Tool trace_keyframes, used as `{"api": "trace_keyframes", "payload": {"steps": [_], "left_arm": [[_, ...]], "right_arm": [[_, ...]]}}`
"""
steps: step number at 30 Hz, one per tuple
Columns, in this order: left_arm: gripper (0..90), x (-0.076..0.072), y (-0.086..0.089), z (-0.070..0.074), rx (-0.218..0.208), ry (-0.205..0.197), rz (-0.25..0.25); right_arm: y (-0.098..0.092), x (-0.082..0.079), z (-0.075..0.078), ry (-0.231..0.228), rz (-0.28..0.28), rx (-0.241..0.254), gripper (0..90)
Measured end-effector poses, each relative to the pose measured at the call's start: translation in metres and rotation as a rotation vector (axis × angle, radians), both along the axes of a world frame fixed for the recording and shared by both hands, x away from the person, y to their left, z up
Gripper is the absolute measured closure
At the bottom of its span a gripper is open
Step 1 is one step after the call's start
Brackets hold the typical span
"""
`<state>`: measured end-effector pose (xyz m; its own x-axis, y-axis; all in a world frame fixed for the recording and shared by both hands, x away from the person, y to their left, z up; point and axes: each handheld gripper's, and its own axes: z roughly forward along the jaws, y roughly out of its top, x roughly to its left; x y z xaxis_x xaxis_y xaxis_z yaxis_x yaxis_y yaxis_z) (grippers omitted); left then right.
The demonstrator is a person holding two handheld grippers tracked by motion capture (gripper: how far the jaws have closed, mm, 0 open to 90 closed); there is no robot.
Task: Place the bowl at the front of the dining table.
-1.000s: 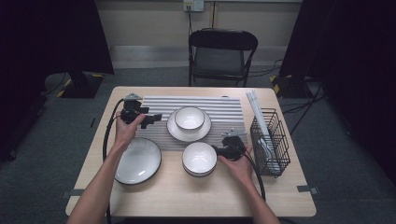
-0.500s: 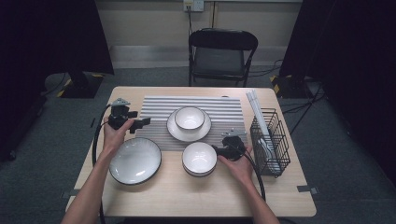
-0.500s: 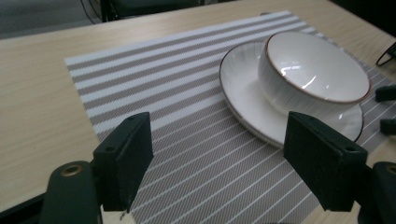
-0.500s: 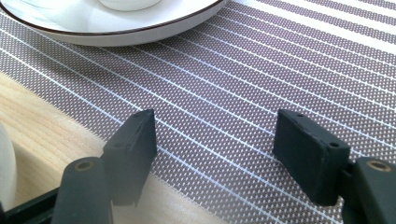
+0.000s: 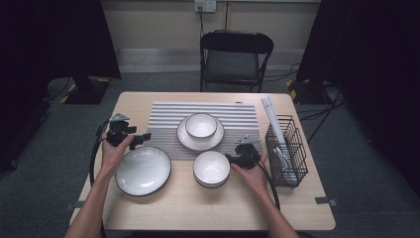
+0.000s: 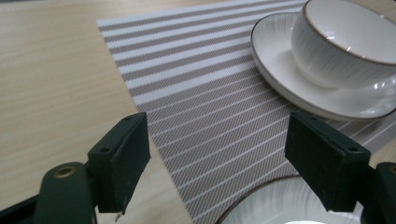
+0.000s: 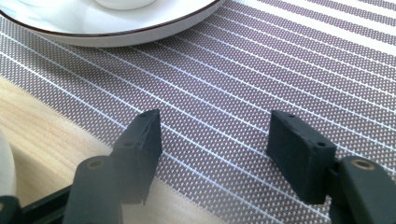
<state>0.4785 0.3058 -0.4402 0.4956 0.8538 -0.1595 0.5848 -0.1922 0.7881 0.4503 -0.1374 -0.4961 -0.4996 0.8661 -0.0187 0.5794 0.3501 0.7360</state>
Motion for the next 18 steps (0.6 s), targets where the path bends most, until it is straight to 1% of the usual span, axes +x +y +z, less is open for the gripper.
{"api": "trace_keyframes", "payload": {"steps": [2,4,5,6,7,8,9,10,11,13,16,17,18], "left_arm": [[21.6,-0.002,0.008,-0.003,-0.001,-0.007,0.029],[21.8,-0.002,0.017,-0.004,-0.001,0.001,0.049],[22.1,-0.003,0.021,-0.005,0.003,-0.008,0.063],[22.1,-0.003,0.024,-0.005,0.021,-0.016,0.077],[22.1,-0.004,0.027,-0.007,0.024,-0.016,0.089],[22.1,-0.004,0.030,-0.009,0.025,-0.009,0.087],[22.1,-0.003,0.033,-0.011,0.017,0.001,0.091],[22.0,-0.003,0.036,-0.012,0.022,0.007,0.104],[21.9,-0.003,0.039,-0.012,0.023,0.011,0.108],[21.1,-0.003,0.042,-0.014,0.042,0.013,0.111],[20.3,-0.004,0.049,-0.018,0.063,0.011,0.136],[20.3,-0.004,0.050,-0.021,0.070,0.017,0.141],[20.3,-0.003,0.051,-0.023,0.090,0.024,0.144]], "right_arm": [[0.000,0.000,0.002,-0.006,-0.005,-0.020,37.1],[-0.001,0.000,0.004,0.005,-0.011,-0.009,38.1],[-0.002,-0.001,0.005,0.002,-0.011,-0.014,38.6],[-0.003,-0.001,0.008,0.009,-0.015,-0.019,38.4],[-0.003,0.000,0.010,0.014,-0.016,-0.008,38.4],[-0.004,0.000,0.012,0.012,-0.014,0.005,38.5],[-0.003,-0.001,0.014,0.012,-0.015,0.006,38.6],[-0.002,-0.001,0.016,0.004,-0.013,0.004,39.0],[-0.001,-0.002,0.017,0.000,-0.010,0.012,39.2],[0.000,-0.003,0.021,-0.005,-0.005,0.015,39.3],[0.001,-0.006,0.029,-0.016,0.004,0.036,40.1],[0.001,-0.007,0.031,-0.020,0.010,0.044,40.7],[0.002,-0.008,0.032,-0.023,0.011,0.045,41.2]]}}
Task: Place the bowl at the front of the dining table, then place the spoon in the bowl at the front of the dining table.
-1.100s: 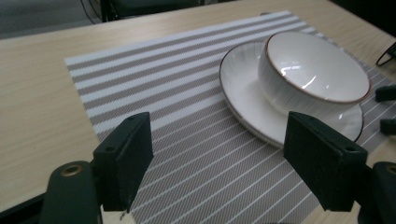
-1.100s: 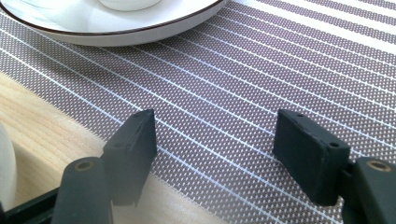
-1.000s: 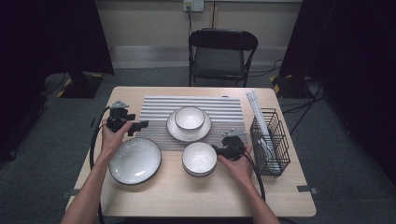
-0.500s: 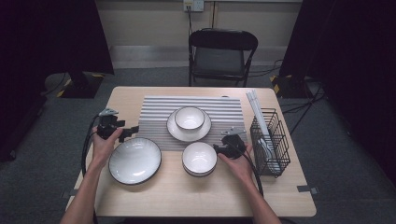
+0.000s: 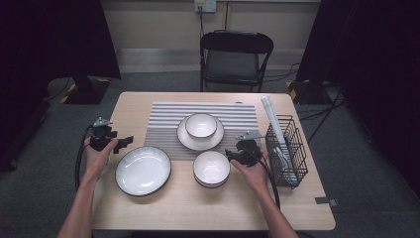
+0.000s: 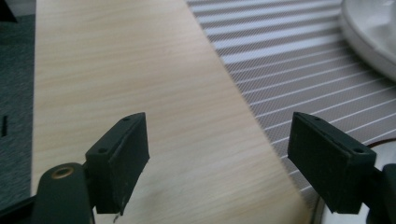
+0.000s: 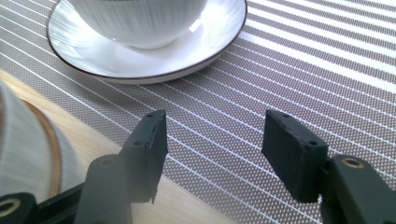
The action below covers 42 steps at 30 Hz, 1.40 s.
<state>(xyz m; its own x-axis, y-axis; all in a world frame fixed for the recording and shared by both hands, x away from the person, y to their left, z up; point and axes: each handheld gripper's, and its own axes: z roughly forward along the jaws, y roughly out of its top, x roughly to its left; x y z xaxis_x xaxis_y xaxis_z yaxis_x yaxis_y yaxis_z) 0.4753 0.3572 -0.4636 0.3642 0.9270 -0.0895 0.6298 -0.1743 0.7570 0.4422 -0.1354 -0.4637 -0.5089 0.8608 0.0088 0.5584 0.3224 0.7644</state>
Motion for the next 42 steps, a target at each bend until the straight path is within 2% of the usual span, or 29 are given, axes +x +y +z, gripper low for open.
{"api": "trace_keyframes", "payload": {"steps": [3,5,8,10,11,13,14,15,17,19,21,22,26,30,34,42], "left_arm": [[19.9,0.000,0.007,-0.005,0.004,0.012,0.026],[19.3,0.001,0.012,-0.009,0.010,0.025,0.035],[18.9,0.003,0.018,-0.016,0.027,0.057,0.043],[18.8,0.003,0.020,-0.019,0.015,0.063,0.051],[18.8,0.003,0.020,-0.020,0.029,0.053,0.052],[18.7,0.003,0.019,-0.025,0.051,0.072,0.054],[18.7,0.003,0.018,-0.028,0.048,0.070,0.047],[18.8,0.004,0.017,-0.031,0.064,0.081,0.053],[18.1,0.003,0.015,-0.033,0.110,0.061,0.057],[18.3,0.003,0.012,-0.032,0.118,0.070,0.066],[17.2,0.002,0.013,-0.034,0.116,0.049,0.055],[15.7,0.002,0.013,-0.036,0.100,0.033,0.060],[14.1,0.000,0.016,-0.039,0.090,0.005,0.042],[13.6,0.000,0.016,-0.039,0.091,0.005,0.042],[13.6,0.000,0.016,-0.039,0.090,0.005,0.042],[13.6,0.000,0.016,-0.039,0.087,0.004,0.042]], "right_arm": [[0.000,-0.001,0.004,0.025,-0.006,0.017,41.6],[0.001,-0.002,0.009,0.022,0.003,0.020,42.4],[0.002,-0.005,0.019,0.007,0.014,0.051,41.8],[0.002,-0.007,0.027,-0.018,0.015,0.056,41.8],[0.001,-0.008,0.031,-0.024,0.017,0.064,41.9],[0.001,-0.010,0.037,-0.033,0.021,0.058,41.9],[0.000,-0.011,0.040,-0.043,0.019,0.064,42.0],[0.000,-0.012,0.042,-0.043,0.022,0.073,42.0],[0.000,-0.014,0.047,-0.049,0.028,0.076,42.1],[-0.001,-0.017,0.053,-0.060,0.032,0.088,42.1],[-0.001,-0.020,0.059,-0.073,0.036,0.090,42.1],[-0.002,-0.021,0.062,-0.074,0.036,0.100,42.1],[-0.007,-0.028,0.076,-0.092,0.039,0.123,43.1],[-0.016,-0.037,0.089,-0.121,0.031,0.155,44.6],[-0.025,-0.042,0.098,-0.128,0.022,0.175,45.1],[-0.037,-0.049,0.104,-0.133,0.027,0.159,47.6]]}}
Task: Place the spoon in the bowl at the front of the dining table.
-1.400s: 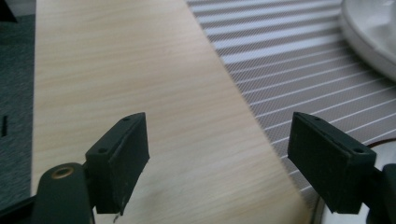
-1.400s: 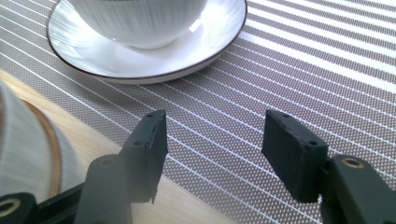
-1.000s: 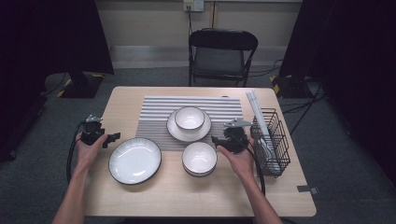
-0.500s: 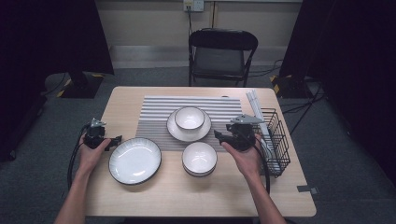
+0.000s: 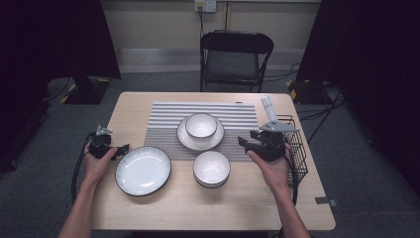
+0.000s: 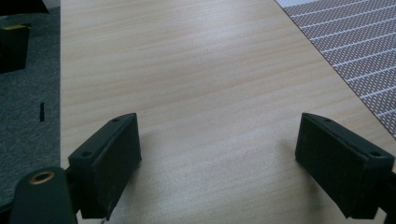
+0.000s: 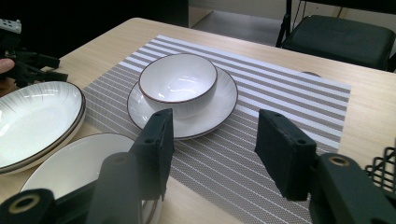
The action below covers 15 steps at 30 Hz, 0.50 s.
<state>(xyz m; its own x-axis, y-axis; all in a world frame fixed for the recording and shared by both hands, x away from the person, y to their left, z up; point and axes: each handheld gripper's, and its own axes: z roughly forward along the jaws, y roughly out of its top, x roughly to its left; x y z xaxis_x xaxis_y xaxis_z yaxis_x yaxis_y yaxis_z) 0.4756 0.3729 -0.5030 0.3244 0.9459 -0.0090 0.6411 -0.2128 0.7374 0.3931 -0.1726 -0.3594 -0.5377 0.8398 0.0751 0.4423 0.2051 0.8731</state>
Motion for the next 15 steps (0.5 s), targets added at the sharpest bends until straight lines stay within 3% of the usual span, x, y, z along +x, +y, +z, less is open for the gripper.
{"api": "trace_keyframes", "payload": {"steps": [15], "left_arm": [[12.1,0.001,-0.001,0.000,0.007,0.003,-0.001]], "right_arm": [[-0.047,-0.021,0.004,0.023,-0.032,0.014,52.3]]}}
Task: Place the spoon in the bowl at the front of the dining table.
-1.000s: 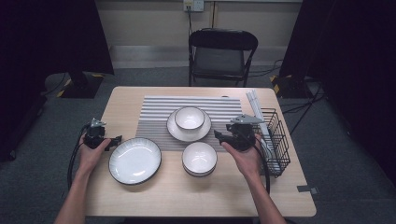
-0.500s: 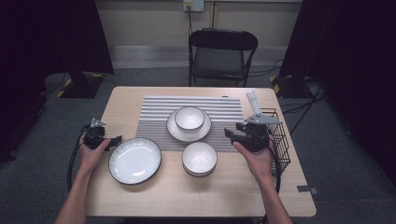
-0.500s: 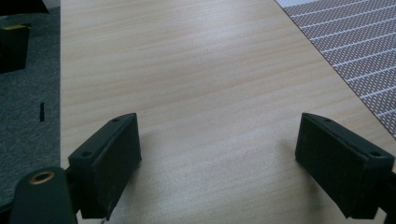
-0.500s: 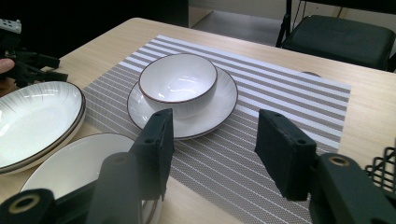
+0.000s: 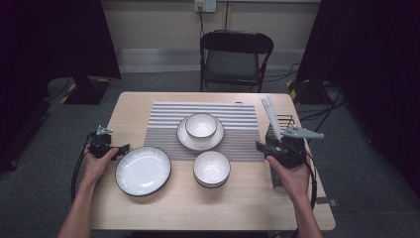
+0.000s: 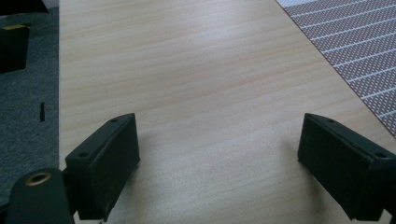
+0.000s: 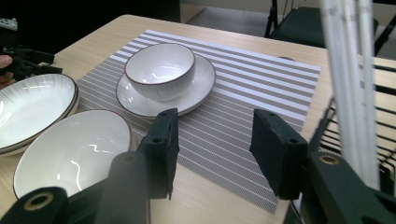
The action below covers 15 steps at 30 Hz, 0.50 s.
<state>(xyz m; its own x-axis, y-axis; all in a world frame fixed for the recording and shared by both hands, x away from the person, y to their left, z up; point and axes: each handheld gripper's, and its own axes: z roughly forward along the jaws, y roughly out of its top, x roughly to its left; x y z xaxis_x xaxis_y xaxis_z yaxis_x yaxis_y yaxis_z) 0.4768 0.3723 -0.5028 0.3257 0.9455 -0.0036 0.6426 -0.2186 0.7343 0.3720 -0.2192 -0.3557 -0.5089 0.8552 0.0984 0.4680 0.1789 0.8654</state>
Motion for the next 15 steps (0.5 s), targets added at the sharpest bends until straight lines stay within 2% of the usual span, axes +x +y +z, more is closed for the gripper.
{"api": "trace_keyframes", "payload": {"steps": [4,9,15], "left_arm": [[12.1,0.000,0.000,0.000,-0.001,0.000,0.001],[12.1,0.000,0.000,0.000,0.000,0.000,0.002],[12.1,0.000,0.000,0.000,0.000,0.000,0.002]], "right_arm": [[-0.014,-0.005,0.000,0.005,-0.028,0.005,55.2],[-0.026,-0.010,0.000,0.012,-0.069,-0.014,55.5],[-0.036,-0.015,-0.002,0.028,-0.082,-0.028,58.5]]}}
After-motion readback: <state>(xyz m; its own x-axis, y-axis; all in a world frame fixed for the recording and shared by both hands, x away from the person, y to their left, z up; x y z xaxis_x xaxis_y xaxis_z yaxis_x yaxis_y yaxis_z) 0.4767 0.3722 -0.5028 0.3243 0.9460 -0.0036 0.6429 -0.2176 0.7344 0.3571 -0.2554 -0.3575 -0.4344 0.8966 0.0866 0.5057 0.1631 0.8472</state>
